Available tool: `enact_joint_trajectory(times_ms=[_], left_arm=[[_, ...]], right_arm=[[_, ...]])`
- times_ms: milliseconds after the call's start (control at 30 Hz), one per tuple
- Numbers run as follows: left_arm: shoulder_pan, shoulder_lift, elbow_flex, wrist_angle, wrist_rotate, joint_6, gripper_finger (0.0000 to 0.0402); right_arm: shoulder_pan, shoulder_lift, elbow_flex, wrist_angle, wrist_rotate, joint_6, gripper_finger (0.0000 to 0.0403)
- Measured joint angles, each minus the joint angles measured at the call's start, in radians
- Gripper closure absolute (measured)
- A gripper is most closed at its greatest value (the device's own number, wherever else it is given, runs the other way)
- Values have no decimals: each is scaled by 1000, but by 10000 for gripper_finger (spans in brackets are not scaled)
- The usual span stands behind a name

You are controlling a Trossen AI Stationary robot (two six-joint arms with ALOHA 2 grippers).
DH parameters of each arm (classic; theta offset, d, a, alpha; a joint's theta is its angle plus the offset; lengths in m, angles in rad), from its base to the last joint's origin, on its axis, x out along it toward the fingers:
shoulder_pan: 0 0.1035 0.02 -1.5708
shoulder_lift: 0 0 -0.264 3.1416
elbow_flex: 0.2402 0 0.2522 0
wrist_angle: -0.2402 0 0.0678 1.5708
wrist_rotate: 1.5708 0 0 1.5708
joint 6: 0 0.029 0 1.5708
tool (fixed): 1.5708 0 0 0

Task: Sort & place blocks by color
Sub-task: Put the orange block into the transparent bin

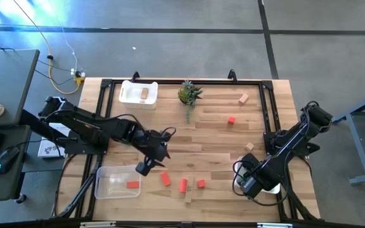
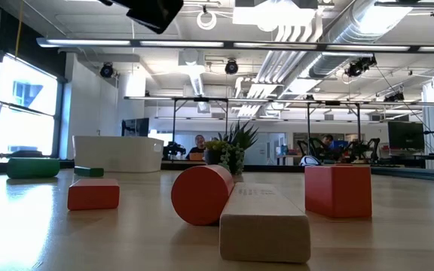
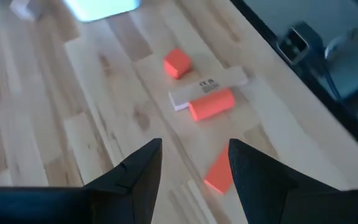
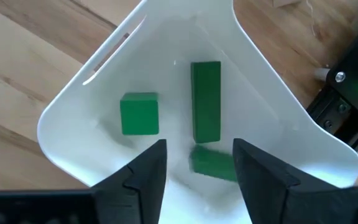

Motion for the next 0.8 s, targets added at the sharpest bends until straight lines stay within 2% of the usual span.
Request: enact_joint_trajectory(times_ms=[167, 367, 800], left_arm=[[-40, 1, 0, 3, -26, 169, 229], [-58, 34, 0, 8, -5, 287, 229], [-99, 265, -2, 40, 2, 272, 229]], right_arm=[[-12, 0, 0, 3, 1, 0, 231], [-45, 0, 0, 5, 12, 0, 231], [-71, 1, 0, 21, 19, -2, 231]])
